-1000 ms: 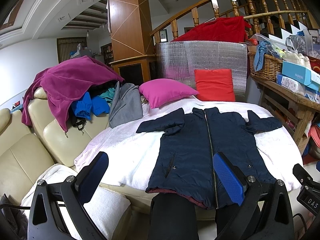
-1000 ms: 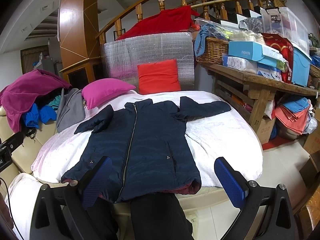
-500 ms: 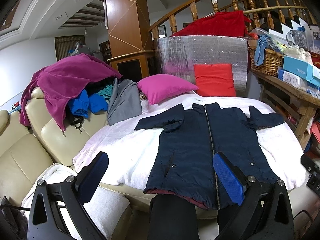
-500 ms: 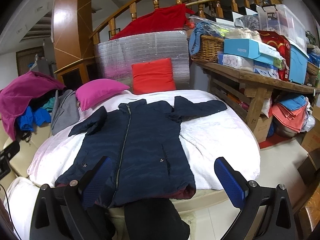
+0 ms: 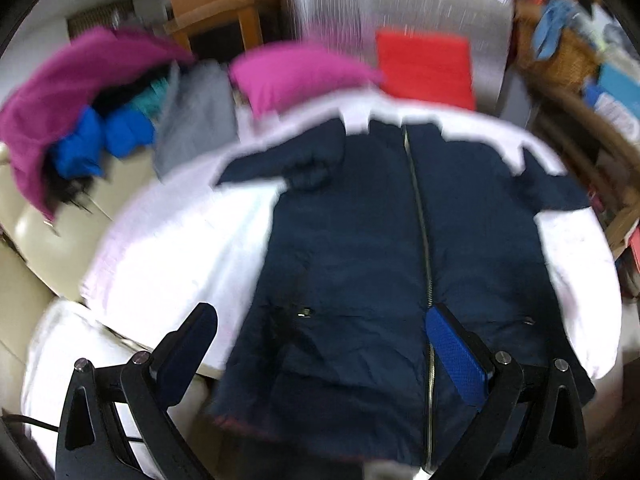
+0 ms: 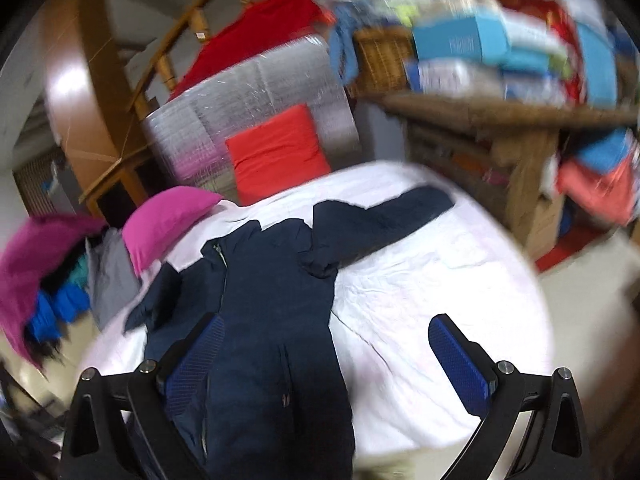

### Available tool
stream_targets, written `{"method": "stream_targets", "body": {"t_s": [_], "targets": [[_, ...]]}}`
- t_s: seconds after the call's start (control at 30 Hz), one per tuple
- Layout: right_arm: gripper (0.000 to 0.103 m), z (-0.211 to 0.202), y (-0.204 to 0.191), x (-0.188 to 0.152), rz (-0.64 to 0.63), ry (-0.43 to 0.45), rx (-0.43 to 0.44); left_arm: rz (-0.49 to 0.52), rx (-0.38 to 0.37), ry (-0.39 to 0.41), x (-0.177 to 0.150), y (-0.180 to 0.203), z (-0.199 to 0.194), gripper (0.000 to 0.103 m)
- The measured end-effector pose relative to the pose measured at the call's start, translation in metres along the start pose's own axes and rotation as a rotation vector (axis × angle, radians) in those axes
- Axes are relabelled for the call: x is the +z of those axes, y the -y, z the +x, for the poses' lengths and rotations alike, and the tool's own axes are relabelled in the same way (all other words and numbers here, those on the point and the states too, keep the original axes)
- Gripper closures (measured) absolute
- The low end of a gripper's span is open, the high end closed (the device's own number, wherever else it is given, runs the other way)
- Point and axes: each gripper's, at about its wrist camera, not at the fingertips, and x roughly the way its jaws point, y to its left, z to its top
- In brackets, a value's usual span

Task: Fold large clothes

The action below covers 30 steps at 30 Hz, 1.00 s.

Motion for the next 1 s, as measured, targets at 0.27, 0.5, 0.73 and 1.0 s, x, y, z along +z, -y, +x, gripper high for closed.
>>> {"method": "stream_targets", "body": {"t_s": [0.27,0.5,0.73,1.0], "targets": [[0.000,0.160,0.099,0.071,0.318,-0.095,0.111,-0.073,0.057,-0.148,0.055,0.033,0.136,0.000],[0.009,0.274,0.159,0.084,0.635,-0.083,0.159,-0.089,0.080,-0.103,0.090,0.074,0.192,0.000],[0.021,0.341,0.183,0.080,0.719,-0.096,0.095,0.005,0.119,-0.057,0.095,0.091,0.221,0.000],[0.089,0.364,0.178,0.095,0.641,-0.085,0.047,-0.041,0.051,-0.097,0.083,0.087,0.236,0.000]]}}
